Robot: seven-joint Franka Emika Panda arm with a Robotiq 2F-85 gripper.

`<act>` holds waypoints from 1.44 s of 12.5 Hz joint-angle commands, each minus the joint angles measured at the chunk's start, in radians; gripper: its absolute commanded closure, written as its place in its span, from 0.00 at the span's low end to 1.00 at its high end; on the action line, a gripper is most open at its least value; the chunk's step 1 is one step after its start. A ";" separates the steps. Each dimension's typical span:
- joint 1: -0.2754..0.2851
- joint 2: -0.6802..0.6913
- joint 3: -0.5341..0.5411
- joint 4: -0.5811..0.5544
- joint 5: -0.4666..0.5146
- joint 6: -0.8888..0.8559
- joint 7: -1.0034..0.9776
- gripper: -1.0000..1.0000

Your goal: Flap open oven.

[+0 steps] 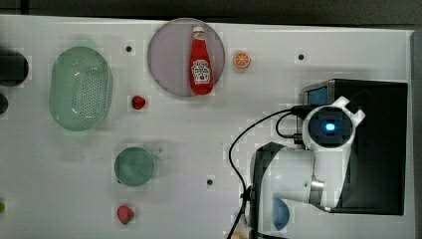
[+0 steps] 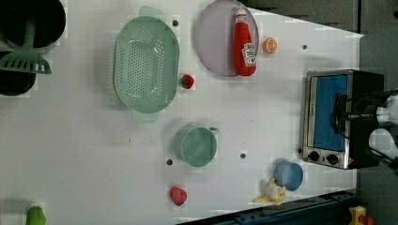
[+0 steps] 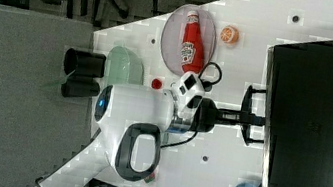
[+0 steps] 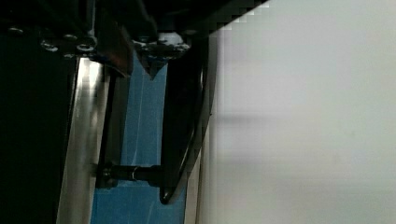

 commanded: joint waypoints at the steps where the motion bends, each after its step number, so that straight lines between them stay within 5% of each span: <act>1: 0.088 -0.006 0.047 -0.059 -0.054 -0.005 0.195 0.82; 8: 0.148 0.097 0.162 -0.088 -0.376 -0.024 0.616 0.82; 12: 0.180 0.225 0.190 -0.049 -0.431 -0.024 0.814 0.82; 18: 0.197 0.347 0.199 0.046 -0.427 0.032 0.817 0.82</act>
